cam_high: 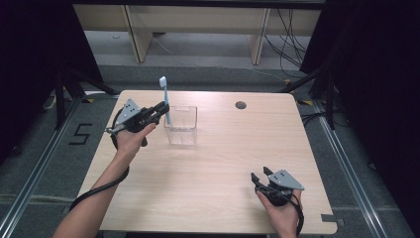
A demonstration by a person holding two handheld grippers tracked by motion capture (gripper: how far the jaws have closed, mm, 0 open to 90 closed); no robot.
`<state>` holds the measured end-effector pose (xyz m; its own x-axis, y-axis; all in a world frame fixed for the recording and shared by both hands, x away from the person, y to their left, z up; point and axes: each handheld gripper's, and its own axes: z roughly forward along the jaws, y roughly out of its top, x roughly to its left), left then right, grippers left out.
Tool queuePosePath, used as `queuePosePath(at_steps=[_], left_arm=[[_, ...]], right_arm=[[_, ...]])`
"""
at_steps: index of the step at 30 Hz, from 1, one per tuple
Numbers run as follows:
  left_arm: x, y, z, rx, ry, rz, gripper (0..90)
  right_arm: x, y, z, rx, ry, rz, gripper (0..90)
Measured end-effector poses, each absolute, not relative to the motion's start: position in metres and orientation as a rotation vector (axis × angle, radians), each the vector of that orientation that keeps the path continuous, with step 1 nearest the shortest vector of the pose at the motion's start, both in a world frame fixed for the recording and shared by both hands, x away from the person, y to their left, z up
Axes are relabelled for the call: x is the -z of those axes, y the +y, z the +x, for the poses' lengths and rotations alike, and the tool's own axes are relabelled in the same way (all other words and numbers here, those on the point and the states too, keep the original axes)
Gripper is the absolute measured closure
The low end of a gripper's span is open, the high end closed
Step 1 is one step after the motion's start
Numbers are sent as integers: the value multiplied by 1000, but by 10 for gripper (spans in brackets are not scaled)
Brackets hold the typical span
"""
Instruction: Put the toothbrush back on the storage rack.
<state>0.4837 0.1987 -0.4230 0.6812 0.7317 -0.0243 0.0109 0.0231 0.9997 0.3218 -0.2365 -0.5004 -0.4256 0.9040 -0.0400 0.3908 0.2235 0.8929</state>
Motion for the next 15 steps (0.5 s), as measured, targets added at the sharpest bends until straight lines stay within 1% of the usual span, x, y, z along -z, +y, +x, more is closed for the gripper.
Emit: queuePosePath(at_steps=[15], left_arm=[[431, 201, 485, -628, 669, 1468, 782]], right_arm=[[501, -236, 322, -1153, 1928, 1190, 483]])
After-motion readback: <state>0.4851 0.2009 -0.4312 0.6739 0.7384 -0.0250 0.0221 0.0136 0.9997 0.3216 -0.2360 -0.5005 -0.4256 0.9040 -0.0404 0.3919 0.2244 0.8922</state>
